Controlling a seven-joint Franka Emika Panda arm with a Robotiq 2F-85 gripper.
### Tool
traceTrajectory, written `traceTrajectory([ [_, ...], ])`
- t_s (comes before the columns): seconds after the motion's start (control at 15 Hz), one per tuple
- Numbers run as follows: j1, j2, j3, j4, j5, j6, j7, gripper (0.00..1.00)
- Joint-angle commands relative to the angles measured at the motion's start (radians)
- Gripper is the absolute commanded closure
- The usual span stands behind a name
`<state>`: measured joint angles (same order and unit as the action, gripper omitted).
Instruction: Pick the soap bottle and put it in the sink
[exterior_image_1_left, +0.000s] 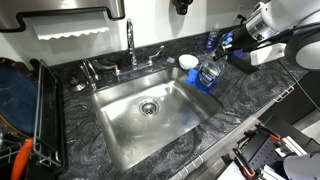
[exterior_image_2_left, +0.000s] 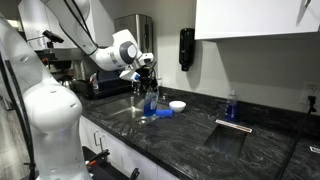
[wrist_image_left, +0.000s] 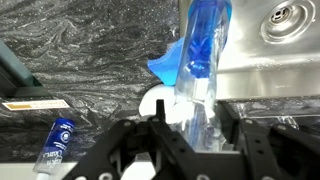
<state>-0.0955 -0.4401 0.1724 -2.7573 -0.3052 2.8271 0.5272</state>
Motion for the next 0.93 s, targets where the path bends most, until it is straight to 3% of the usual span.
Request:
traceTrajectory([
  [0.0,-0.003,-0.002,0.041,0.012,0.056,0.030,-0.062,0.71],
  [0.2,-0.042,0.053,0.091,0.028,0.041,0.095,-0.038,0.71],
  [0.47,-0.072,0.147,0.105,0.060,-0.010,0.211,0.052,0.71],
  [0.67,-0.157,0.192,0.184,0.093,-0.059,0.233,0.149,0.71],
  [0.87,-0.304,0.202,0.311,0.127,-0.201,0.191,0.298,0.71],
])
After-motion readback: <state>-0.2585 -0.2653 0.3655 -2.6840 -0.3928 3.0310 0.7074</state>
